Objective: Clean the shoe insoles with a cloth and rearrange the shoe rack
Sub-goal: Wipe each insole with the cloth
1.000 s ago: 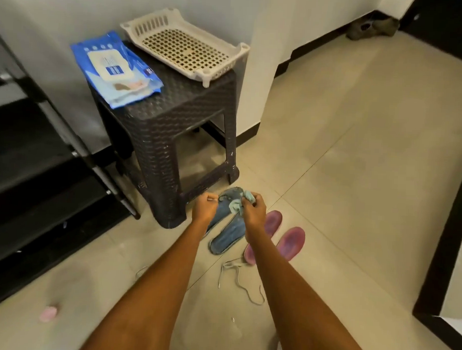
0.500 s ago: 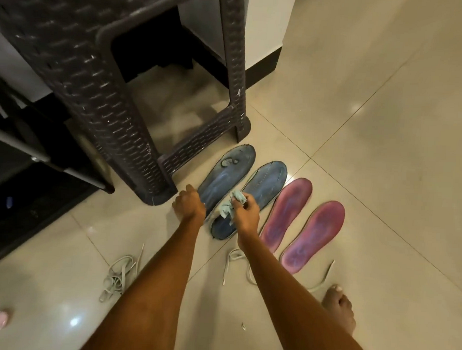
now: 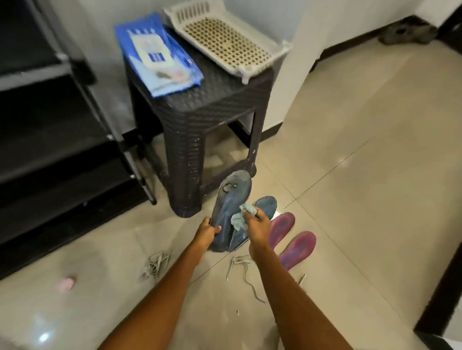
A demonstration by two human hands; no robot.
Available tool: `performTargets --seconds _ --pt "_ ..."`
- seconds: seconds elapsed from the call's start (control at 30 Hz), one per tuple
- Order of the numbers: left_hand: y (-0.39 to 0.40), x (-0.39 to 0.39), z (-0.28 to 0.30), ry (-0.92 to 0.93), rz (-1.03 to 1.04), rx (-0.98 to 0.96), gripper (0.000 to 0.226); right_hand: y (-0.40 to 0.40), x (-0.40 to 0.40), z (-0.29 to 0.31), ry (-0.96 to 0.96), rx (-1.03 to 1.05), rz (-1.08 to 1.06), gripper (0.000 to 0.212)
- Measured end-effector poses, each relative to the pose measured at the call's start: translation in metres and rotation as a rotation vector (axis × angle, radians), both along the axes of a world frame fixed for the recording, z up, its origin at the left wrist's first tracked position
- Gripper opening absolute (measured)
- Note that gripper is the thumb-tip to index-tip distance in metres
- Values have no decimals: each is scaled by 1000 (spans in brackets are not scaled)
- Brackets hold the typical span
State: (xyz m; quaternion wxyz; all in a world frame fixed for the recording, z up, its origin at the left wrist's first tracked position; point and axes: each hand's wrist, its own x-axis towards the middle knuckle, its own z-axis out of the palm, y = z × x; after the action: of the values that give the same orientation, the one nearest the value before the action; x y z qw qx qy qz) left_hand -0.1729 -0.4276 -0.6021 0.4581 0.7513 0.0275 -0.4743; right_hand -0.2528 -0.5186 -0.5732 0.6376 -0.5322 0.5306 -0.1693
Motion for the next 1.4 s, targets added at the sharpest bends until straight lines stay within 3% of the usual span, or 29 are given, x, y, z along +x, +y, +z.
performTargets --seconds 0.2,0.33,0.43,0.63,0.77,0.9,1.03,1.17,1.3,1.4 --pt "81 -38 127 53 94 -239 46 59 -6 122 -20 -29 83 11" --pt "131 -53 192 39 132 -347 55 115 -23 188 -80 -178 185 10" --pt "169 -65 230 60 114 -486 40 144 -39 234 -153 -244 226 6" --pt "215 -57 325 -36 164 -818 61 180 -54 310 -190 -306 553 20" --pt "229 -38 383 19 384 -1058 70 195 -52 350 -235 -267 729 18" --pt "247 -13 417 79 419 -1180 85 204 -45 375 -281 -276 895 16" --pt "257 0 433 46 461 -1244 53 209 -35 385 -268 -240 1003 15" --pt "257 5 427 -8 509 -1256 46 211 -24 388 -306 -294 968 16" --pt "254 11 411 35 512 -1261 54 214 -10 401 -557 -513 579 17" --pt "247 14 403 50 499 -1262 60 229 10 416 -610 -766 533 14"
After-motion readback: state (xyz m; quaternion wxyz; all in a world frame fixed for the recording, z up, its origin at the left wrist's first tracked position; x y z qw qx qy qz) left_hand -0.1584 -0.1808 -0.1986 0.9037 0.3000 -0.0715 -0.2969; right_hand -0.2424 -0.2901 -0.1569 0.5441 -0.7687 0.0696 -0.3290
